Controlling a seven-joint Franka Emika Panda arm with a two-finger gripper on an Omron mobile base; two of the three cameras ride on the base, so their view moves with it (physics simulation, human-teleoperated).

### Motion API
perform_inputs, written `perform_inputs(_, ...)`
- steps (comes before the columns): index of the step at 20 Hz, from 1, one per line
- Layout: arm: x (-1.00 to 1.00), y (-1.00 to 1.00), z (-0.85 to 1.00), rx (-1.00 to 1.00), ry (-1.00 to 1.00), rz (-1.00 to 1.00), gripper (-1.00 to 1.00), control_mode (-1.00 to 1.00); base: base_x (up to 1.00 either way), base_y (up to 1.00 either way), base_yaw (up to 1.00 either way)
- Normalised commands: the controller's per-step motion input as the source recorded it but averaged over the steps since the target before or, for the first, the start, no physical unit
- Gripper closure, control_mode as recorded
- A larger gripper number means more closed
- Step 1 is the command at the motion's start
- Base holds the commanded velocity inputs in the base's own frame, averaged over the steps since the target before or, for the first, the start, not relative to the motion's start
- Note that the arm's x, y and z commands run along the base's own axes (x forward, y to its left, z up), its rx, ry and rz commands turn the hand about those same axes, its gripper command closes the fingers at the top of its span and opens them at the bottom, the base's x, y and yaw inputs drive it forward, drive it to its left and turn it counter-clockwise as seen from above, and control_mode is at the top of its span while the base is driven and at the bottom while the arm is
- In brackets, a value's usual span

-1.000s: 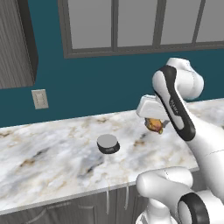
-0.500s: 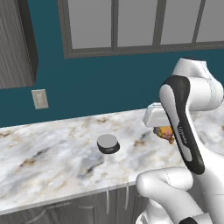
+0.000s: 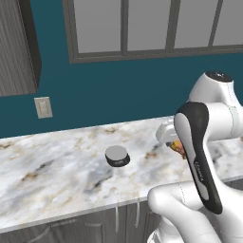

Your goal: Take the chicken drumstick from the fridge and place it on the digital scale on the counter by the fridge. Wait a few seconds for a reading, then move it to the plate on the dining counter.

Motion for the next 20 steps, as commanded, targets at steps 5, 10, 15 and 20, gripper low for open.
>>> perform_inputs(5,0.0,0.0,0.0,0.0,0.0,0.0,1.0,-1.0,0.0,0.0,0.0)
perform_inputs(10,-0.02,0.0,0.0,0.0,0.0,0.0,1.0,1.0,-0.75,0.07,0.0)
perform_inputs(15,0.0,0.0,0.0,0.0,0.0,0.0,1.0,1.0,-0.91,0.24,0.14)
perform_inputs(20,0.0,0.0,0.0,0.0,0.0,0.0,1.0,1.0,-0.37,0.44,0.64)
